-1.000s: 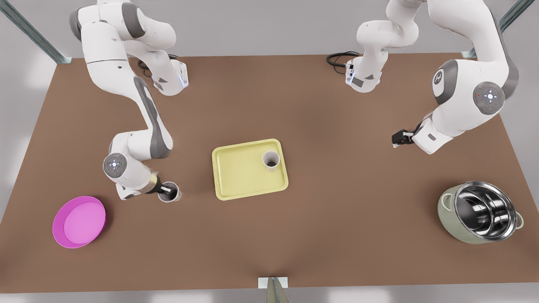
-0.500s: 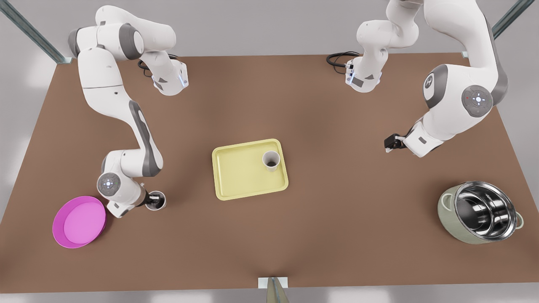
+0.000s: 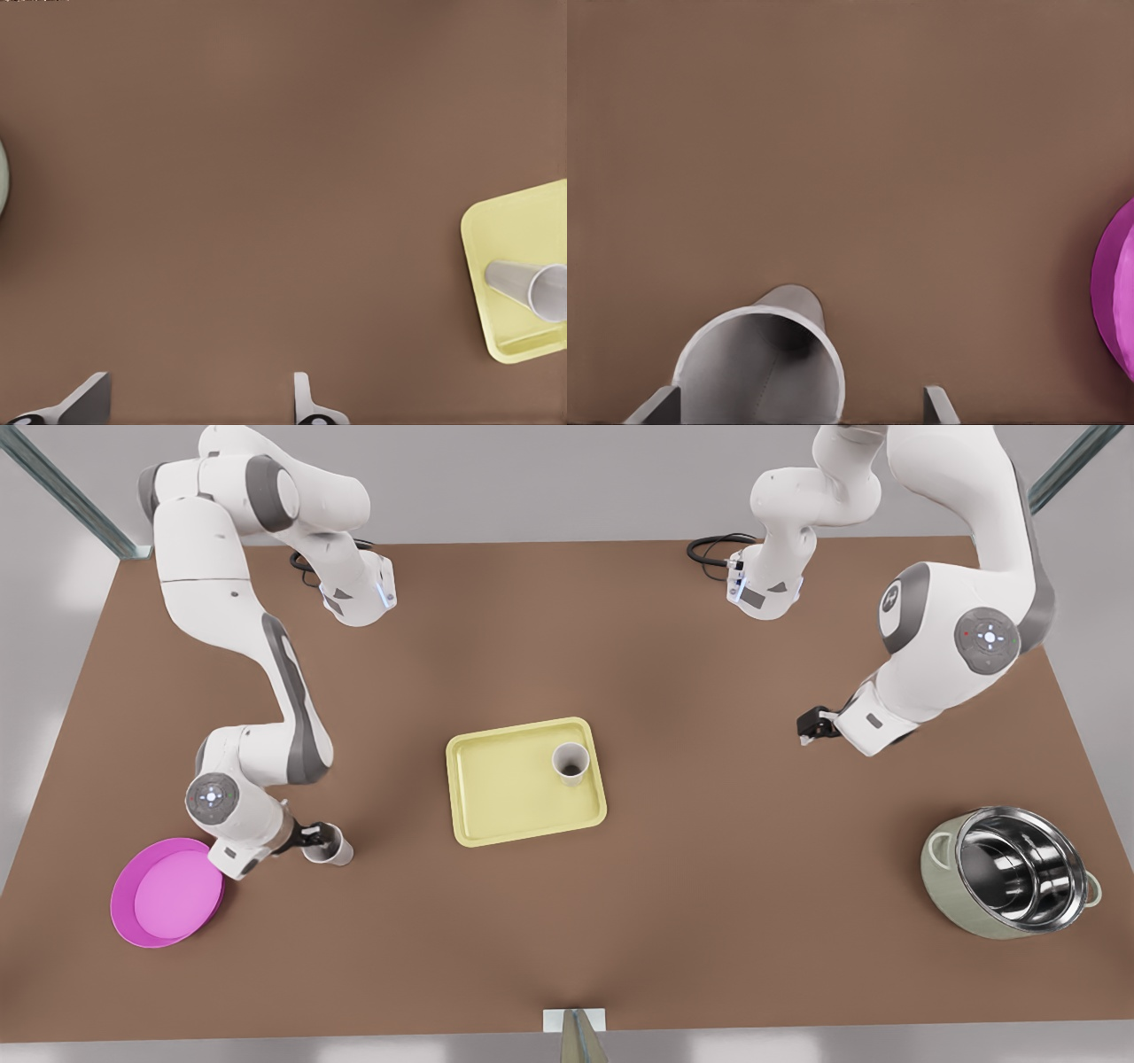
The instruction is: Use the left arm to pick up the white IKEA cup from the tray and place it on the middle-left position; use the right arm to pick up the white IKEA cup from the tray and place it on the middle-right position
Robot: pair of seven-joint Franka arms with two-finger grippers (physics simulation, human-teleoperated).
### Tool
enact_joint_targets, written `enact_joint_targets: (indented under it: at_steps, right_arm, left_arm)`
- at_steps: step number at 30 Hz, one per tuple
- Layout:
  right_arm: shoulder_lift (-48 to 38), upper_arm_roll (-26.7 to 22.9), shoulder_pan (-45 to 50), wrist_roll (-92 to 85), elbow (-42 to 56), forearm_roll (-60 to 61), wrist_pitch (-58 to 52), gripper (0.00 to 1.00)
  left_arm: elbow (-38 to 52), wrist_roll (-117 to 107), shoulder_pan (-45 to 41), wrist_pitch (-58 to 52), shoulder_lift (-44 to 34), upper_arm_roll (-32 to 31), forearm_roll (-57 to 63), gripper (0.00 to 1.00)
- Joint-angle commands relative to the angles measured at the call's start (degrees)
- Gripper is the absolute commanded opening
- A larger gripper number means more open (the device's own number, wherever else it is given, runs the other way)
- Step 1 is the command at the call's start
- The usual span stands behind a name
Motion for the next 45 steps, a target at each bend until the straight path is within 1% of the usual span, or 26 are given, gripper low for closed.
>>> enact_joint_targets:
  at_steps: [1, 3, 4, 5, 7, 8, 10, 11, 13, 14, 16, 18, 20, 24, 28, 36, 38, 45]
  right_arm:
    - [-2.1, 0.2, 0.1, -8.4, 0.1, 2.6, -8.5, 1.0]
    - [-4.7, 0.6, 0.2, -6.4, 2.2, 3.5, -14.1, 1.0]
    - [-8.0, 1.4, 0.2, -1.8, 5.1, 5.1, -20.8, 1.0]
    - [-12.2, 1.0, 0.1, -2.0, 7.6, 4.5, -24.6, 1.0]
    - [-13.3, 0.2, -0.1, -2.6, 17.4, 1.9, -36.2, 1.0]
    - [-13.2, 0.2, -0.2, -2.2, 19.3, 2.0, -35.9, 1.0]
    - [-13.3, -1.2, -0.2, -2.3, 19.3, 2.3, -36.2, 1.0]
    - [-13.3, -1.2, -0.2, -2.0, 19.3, 2.5, -36.1, 1.0]
    - [-13.2, -0.6, -0.8, -1.9, 20.1, 2.2, -35.8, 1.0]
    - [-13.2, -1.4, -0.9, -1.9, 20.2, 2.6, -36.0, 1.0]
    - [-13.2, -0.9, -1.9, -1.1, 20.2, 2.7, -36.5, 1.0]
    - [-13.0, 0.1, -0.6, 0.3, 20.4, 2.0, -36.9, 1.0]
    - [-13.0, -1.3, 0.1, 0.2, 20.5, 2.2, -37.2, 1.0]
    - [-13.2, -1.4, -0.2, 0.5, 21.9, 2.5, -37.3, 1.0]
    - [-13.0, -2.0, -0.7, 0.7, 24.0, 2.4, -37.5, 1.0]
    - [-13.0, -2.1, -1.5, 0.6, 24.3, 2.3, -37.3, 1.0]
    - [-12.9, -2.1, -1.8, 0.6, 24.3, 2.3, -37.3, 1.0]
    - [-13.0, -2.0, -1.9, 0.6, 24.3, 2.3, -37.4, 1.0]
  left_arm:
    - [0.0, -9.3, -5.6, 1.4, 0.4, -0.5, 0.2, 1.0]
    - [0.1, -17.7, -10.9, 1.6, 0.4, -0.5, 0.5, 1.0]
    - [0.2, -24.6, -15.5, 2.5, 1.0, -0.5, 0.6, 1.0]
    - [0.6, -32.7, -20.3, 4.5, 2.8, -0.5, 0.8, 1.0]
    - [0.7, -41.9, -26.7, 7.5, 5.2, -0.5, 0.9, 1.0]
    - [0.6, -44.5, -28.2, 7.5, 5.4, -0.5, 0.8, 1.0]
    - [1.2, -53.7, -32.4, 13.9, 9.4, -0.5, 0.9, 1.0]
    - [5.3, -55.9, -33.5, 14.4, 13.3, -0.5, 2.7, 1.0]
    - [11.2, -57.1, -33.8, 14.7, 20.3, -0.4, 4.0, 1.0]
    - [16.2, -56.6, -33.7, 15.0, 24.2, -0.2, 4.0, 1.0]
    - [17.4, -56.0, -33.6, 15.2, 27.0, -0.1, 6.8, 1.0]
    - [18.9, -53.5, -33.1, 16.4, 28.2, 0.8, 6.9, 1.0]
    - [18.0, -53.6, -35.0, 16.4, 29.9, 0.5, 7.0, 1.0]
    - [17.0, -53.9, -36.3, 16.9, 30.7, 0.3, 6.8, 1.0]
    - [13.8, -53.9, -37.6, 18.9, 31.9, 0.3, 7.0, 1.0]
    - [13.7, -53.7, -36.9, 20.3, 33.8, 0.5, 7.1, 1.0]
    - [11.4, -53.7, -36.8, 23.3, 34.2, 0.5, 7.1, 1.0]
    - [11.2, -54.2, -36.8, 23.9, 35.8, 0.8, 7.4, 1.0]
